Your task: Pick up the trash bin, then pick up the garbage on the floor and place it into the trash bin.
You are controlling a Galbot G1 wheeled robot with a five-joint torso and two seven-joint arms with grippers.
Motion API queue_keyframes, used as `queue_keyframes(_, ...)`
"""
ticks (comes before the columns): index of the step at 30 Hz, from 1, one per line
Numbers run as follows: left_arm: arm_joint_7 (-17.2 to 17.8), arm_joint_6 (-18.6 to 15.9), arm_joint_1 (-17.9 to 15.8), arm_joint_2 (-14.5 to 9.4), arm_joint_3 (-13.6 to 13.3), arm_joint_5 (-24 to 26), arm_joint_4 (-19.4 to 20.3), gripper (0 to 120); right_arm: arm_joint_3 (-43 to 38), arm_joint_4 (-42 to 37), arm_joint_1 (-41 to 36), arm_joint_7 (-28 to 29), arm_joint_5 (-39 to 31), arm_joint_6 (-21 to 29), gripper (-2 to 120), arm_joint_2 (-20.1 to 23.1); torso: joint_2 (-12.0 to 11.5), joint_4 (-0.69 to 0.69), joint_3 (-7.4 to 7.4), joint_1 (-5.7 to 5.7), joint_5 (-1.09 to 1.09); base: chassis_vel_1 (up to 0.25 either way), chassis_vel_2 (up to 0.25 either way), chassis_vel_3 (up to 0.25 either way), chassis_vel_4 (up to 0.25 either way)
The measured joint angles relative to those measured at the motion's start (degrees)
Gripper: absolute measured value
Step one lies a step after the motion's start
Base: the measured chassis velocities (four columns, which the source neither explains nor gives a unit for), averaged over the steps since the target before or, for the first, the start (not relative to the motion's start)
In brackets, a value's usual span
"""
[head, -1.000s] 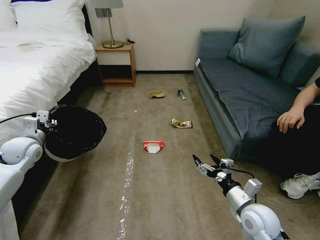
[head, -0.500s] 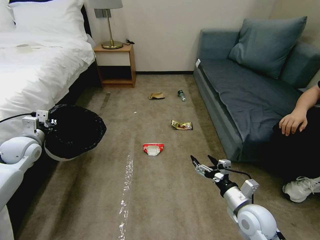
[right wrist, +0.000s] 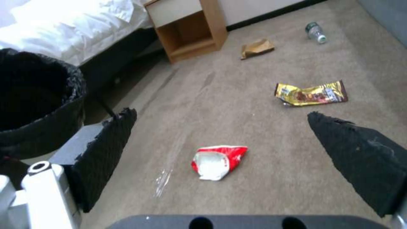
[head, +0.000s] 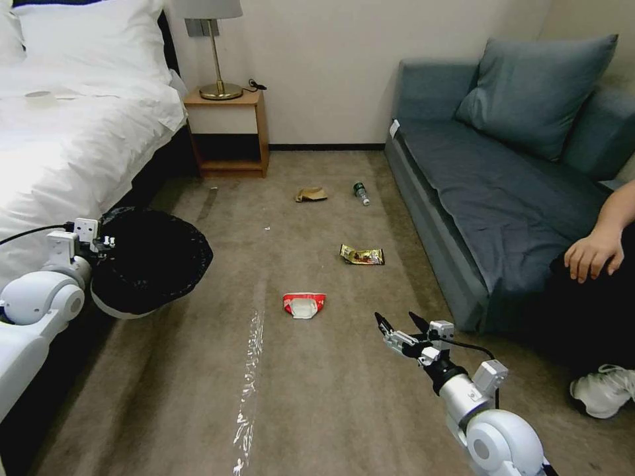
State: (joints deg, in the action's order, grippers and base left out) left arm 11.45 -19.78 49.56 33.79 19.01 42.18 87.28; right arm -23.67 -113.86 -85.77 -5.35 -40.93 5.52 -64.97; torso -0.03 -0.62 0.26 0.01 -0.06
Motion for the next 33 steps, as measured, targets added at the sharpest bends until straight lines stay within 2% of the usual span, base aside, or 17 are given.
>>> queue_keyframes(4, -0.03, 0.09, 0.32, -0.02, 0.27, -0.02, 0.00, 5, 0.05, 0.22, 0.09, -0.05, 0.08, -0.10, 100, -0.01, 0.00, 0.04, 0.00, 0.00, 0.00, -0.125, 0.138, 0.138, -0.119)
queue_keyframes(33, -0.31, 0.25, -1.42, 0.40, -0.84, 0.01, -0.88, 5, 1.16, 1.36, 0.97, -0.07, 0.11, -0.25, 100, 0.59, 0.00, 0.02, 0.00, -0.01, 0.00, -0.131, 0.130, 0.127, -0.125)
